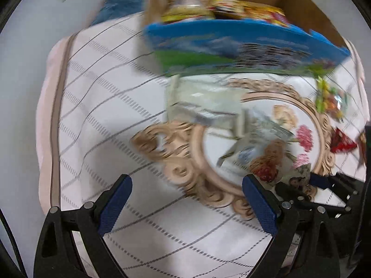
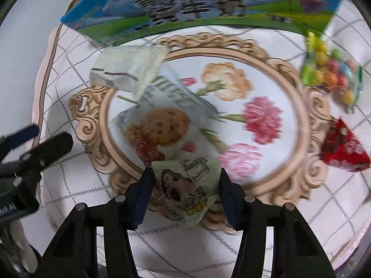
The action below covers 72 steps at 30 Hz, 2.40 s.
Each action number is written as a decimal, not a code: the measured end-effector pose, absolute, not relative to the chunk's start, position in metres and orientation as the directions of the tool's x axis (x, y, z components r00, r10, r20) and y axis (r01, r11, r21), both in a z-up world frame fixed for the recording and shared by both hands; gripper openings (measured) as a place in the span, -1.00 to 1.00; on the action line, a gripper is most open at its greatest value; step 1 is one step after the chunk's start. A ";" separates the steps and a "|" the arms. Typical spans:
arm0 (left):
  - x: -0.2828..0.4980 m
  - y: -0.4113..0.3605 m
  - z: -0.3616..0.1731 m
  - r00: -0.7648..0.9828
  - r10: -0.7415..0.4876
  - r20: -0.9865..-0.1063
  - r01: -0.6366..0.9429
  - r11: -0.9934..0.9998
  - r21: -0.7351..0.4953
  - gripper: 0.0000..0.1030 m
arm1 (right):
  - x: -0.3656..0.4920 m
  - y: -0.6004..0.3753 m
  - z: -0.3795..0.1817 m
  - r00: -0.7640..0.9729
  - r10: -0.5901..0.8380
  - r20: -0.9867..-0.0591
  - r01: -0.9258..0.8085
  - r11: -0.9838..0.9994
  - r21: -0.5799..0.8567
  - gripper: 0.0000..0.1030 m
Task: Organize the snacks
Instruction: 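Reach the left tool to the Zhiz cookie packet while right tool reaches the panda-face packet, then grasp and lift the Zhiz cookie packet with left tool while right tool lifts its packet, then lower both packets into the box and open both tools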
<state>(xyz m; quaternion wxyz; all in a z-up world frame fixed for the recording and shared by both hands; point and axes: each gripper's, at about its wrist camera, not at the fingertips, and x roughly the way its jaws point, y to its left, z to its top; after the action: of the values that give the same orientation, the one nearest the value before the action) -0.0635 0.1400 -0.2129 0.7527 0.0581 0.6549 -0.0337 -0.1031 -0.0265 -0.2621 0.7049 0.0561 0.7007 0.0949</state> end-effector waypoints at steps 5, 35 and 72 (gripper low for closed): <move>-0.045 0.088 -0.227 0.088 0.023 -0.996 0.291 0.955 0.048 0.89 | -0.102 -0.087 -0.256 0.038 0.204 -0.978 0.075 0.975 0.207 0.11; -0.081 0.070 -0.263 0.003 -0.082 -0.997 0.186 0.979 -0.080 0.22 | -0.096 -0.073 -0.266 0.059 0.169 -0.984 0.023 0.985 0.170 0.01; 0.278 0.040 -0.178 0.028 -0.320 -0.947 0.055 0.946 -0.318 0.22 | 0.226 -0.117 -0.158 0.283 0.185 -0.941 -0.008 0.982 0.190 0.00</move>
<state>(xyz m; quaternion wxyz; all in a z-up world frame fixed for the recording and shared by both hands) 0.2776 0.0398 -0.1777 0.7104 -0.0967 0.6845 -0.1321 0.2263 -0.1167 -0.1579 0.7976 0.0743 0.5955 0.0602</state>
